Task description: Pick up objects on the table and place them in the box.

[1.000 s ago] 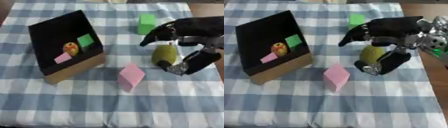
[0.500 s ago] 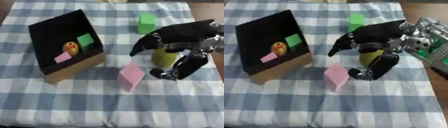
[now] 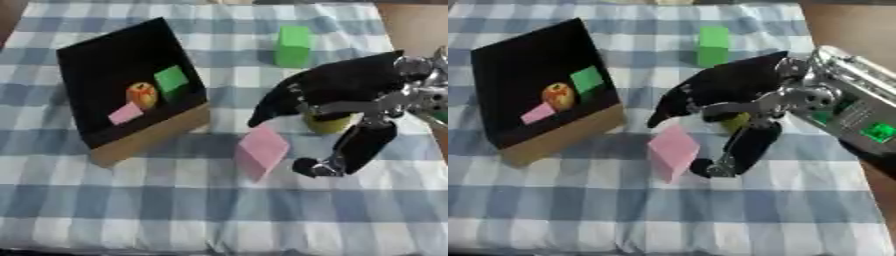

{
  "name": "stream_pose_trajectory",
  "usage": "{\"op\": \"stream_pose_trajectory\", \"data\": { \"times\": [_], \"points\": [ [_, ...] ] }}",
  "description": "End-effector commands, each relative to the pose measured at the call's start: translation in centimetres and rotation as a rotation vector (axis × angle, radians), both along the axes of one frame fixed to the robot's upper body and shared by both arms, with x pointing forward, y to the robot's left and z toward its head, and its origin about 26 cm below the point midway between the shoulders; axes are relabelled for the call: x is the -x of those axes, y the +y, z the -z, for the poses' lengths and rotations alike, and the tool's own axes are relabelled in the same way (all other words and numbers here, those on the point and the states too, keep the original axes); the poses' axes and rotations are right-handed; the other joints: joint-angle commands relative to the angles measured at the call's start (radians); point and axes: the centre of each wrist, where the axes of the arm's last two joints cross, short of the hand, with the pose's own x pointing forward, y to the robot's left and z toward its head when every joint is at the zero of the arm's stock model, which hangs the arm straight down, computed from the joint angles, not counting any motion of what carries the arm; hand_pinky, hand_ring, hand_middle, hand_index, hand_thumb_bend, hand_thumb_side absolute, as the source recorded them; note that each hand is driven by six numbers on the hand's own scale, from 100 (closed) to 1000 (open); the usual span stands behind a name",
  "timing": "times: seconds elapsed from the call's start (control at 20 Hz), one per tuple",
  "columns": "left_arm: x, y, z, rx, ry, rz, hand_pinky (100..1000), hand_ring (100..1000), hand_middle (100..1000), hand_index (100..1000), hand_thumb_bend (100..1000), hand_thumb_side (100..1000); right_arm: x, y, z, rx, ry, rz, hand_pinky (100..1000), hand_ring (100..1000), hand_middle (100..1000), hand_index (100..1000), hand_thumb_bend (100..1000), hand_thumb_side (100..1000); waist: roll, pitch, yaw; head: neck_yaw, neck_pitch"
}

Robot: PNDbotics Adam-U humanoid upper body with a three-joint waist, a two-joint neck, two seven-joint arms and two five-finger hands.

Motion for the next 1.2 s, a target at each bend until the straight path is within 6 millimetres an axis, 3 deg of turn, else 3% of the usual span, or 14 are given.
{"op": "stream_pose_trajectory", "data": {
  "times": [0.05, 0.8, 1.2],
  "points": [
    [0.2, 0.1, -0.7, -0.013, -0.022, 0.007, 790, 773, 690, 825, 411, 746, 0.3, 0.2, -0.5, 0.017, -0.035, -0.007, 942, 928, 881, 956, 245, 346, -0.007, -0.023, 0.002, -0.003, 0.005],
    [0.2, -0.1, -0.7, -0.001, -0.016, 0.013, 788, 772, 688, 824, 404, 754, 0.3, 0.5, 0.3, 0.015, -0.075, 0.029, 943, 932, 901, 961, 251, 336, -0.006, 0.000, 0.013, -0.007, -0.013],
    [0.2, -0.2, -0.6, 0.007, -0.013, 0.016, 788, 772, 688, 823, 399, 758, -1.0, 0.2, 1.4, 0.025, -0.073, 0.063, 944, 935, 910, 964, 238, 355, -0.003, 0.014, 0.019, -0.012, -0.025]
  ]
}}
